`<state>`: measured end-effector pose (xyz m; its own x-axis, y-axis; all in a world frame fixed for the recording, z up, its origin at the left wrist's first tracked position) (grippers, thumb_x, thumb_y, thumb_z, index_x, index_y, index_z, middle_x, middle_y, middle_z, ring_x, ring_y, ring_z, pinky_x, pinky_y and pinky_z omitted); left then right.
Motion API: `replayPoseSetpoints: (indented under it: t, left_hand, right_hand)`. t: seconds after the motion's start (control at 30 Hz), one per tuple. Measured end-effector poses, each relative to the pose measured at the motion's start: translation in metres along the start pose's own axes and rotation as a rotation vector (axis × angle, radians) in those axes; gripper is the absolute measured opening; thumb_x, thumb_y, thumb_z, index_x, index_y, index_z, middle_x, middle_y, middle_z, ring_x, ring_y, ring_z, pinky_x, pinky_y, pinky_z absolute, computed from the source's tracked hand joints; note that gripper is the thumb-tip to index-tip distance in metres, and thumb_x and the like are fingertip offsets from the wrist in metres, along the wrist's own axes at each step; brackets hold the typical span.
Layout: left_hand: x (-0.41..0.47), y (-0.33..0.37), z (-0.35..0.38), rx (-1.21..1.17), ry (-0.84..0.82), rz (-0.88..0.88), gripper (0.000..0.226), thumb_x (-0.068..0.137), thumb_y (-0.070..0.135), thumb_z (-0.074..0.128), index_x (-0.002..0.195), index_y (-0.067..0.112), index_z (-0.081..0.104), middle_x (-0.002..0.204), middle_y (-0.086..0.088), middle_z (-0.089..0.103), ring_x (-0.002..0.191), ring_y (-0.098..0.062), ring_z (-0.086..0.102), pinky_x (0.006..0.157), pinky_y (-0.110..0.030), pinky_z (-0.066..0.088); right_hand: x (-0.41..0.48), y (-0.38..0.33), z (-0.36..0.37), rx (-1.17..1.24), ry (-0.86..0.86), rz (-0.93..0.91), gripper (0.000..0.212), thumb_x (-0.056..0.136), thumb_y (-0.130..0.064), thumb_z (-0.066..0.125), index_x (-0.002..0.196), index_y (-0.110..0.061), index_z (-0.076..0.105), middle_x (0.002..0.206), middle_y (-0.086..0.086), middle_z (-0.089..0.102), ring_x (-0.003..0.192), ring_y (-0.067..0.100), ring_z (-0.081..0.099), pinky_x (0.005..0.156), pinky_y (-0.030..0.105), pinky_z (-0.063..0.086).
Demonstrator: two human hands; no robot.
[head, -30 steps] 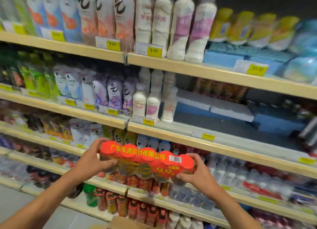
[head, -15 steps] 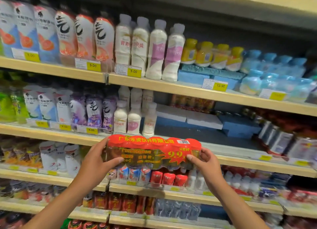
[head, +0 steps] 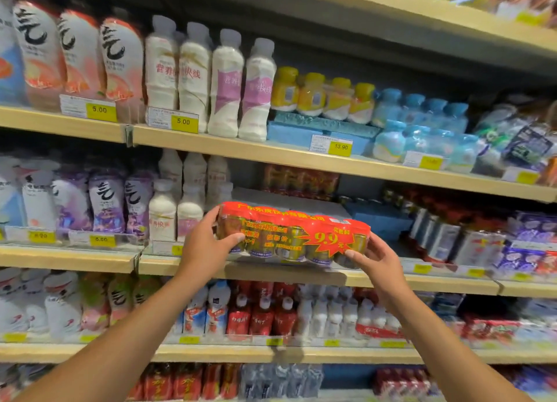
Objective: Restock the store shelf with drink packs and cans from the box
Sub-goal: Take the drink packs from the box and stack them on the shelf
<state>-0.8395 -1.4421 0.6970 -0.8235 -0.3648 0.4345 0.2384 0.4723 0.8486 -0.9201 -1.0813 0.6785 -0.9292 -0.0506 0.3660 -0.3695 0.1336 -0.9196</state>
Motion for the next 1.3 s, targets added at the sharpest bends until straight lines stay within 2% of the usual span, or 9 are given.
replayPoseSetpoints:
  t: [0.23,0.33,0.4,0.5,0.57,0.73,0.87,0.97,1.3]
  left_hand:
    - [0.073,-0.012,0.083,0.048,0.003,-0.094,0.070,0.080,0.038,0.079,0.137,0.011,0.049,0.131,-0.001,0.059,0.116,-0.021,0.057,0.093,-0.035,0.048]
    - [0.102,-0.013,0.105,0.111,0.065,-0.156,0.045,0.081,0.029,0.079,0.110,0.001,0.059,0.105,-0.012,0.062,0.105,-0.033,0.062,0.076,-0.035,0.047]
    - [0.124,-0.020,0.123,0.126,0.048,-0.195,0.034,0.085,0.019,0.073,0.113,0.002,0.063,0.106,-0.010,0.066,0.105,-0.035,0.063,0.079,-0.035,0.049]
    - [0.151,-0.022,0.144,0.207,-0.014,-0.208,0.044,0.092,0.021,0.065,0.131,0.003,0.057,0.132,-0.012,0.060,0.121,-0.031,0.057,0.098,-0.036,0.045]
    - [0.167,-0.013,0.154,0.148,0.034,-0.121,0.059,0.086,0.028,0.074,0.137,0.010,0.052,0.137,-0.010,0.058,0.126,-0.029,0.053,0.103,-0.036,0.041]
    - [0.193,-0.015,0.168,0.126,0.070,-0.009,0.044,0.084,0.030,0.075,0.123,0.013,0.061,0.119,-0.007,0.068,0.111,-0.026,0.062,0.094,-0.035,0.047]
    - [0.216,-0.012,0.173,0.182,0.083,0.015,0.040,0.085,0.028,0.075,0.119,0.012,0.062,0.104,0.000,0.064,0.101,-0.020,0.061,0.082,-0.028,0.043]
    - [0.236,-0.012,0.178,0.289,0.083,0.019,0.042,0.086,0.025,0.073,0.123,0.009,0.061,0.114,-0.011,0.067,0.106,-0.027,0.061,0.079,-0.027,0.039]
    - [0.265,-0.043,0.190,0.399,0.044,-0.076,0.044,0.087,0.027,0.074,0.125,0.010,0.060,0.118,-0.013,0.066,0.110,-0.030,0.061,0.077,-0.027,0.038]
  right_hand:
    - [0.080,0.021,-0.046,-0.076,0.069,0.032,0.043,0.081,-0.012,0.082,0.120,-0.016,0.067,0.110,0.000,0.076,0.104,0.018,0.071,0.082,0.028,0.058]
    - [0.129,0.047,-0.066,-0.154,0.139,0.048,0.078,0.061,-0.046,0.092,0.127,-0.018,0.062,0.124,-0.006,0.069,0.115,0.016,0.065,0.100,0.041,0.052]
    - [0.160,0.058,-0.072,-0.109,0.138,0.049,0.088,0.054,-0.044,0.093,0.132,-0.019,0.060,0.127,-0.007,0.067,0.116,0.016,0.063,0.104,0.044,0.050]
    - [0.190,0.054,-0.063,-0.095,0.105,0.085,0.063,0.077,-0.014,0.085,0.132,-0.010,0.057,0.125,-0.002,0.062,0.114,0.020,0.060,0.103,0.039,0.047]
    - [0.215,0.056,-0.063,-0.213,0.092,0.065,0.052,0.080,-0.019,0.083,0.126,-0.009,0.062,0.118,-0.001,0.065,0.109,0.020,0.061,0.099,0.041,0.049]
    - [0.258,0.068,-0.056,-0.257,0.055,0.018,0.034,0.083,-0.014,0.079,0.115,-0.009,0.069,0.108,0.004,0.071,0.091,0.016,0.065,0.063,0.021,0.045]
    - [0.290,0.079,-0.042,-0.343,0.037,0.013,0.043,0.081,-0.016,0.082,0.121,-0.007,0.067,0.108,0.004,0.068,0.100,0.017,0.064,0.071,0.022,0.041]
    - [0.314,0.091,-0.033,-0.469,0.023,0.022,0.047,0.080,-0.027,0.083,0.120,-0.007,0.068,0.117,0.012,0.070,0.108,0.028,0.065,0.074,0.026,0.037]
    - [0.355,0.115,-0.009,-0.632,-0.010,0.020,0.038,0.080,-0.033,0.082,0.110,-0.012,0.072,0.109,0.013,0.073,0.097,0.029,0.068,0.077,0.031,0.049]
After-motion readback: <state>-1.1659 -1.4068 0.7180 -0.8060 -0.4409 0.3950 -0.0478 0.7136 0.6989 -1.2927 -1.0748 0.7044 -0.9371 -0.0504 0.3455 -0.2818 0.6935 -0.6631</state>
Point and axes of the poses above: each hand's wrist, its own x-axis towards the middle knuckle, its own z-axis out of the palm, y = z × x, the point moved 9 cm from there along x, towards the middle knuckle
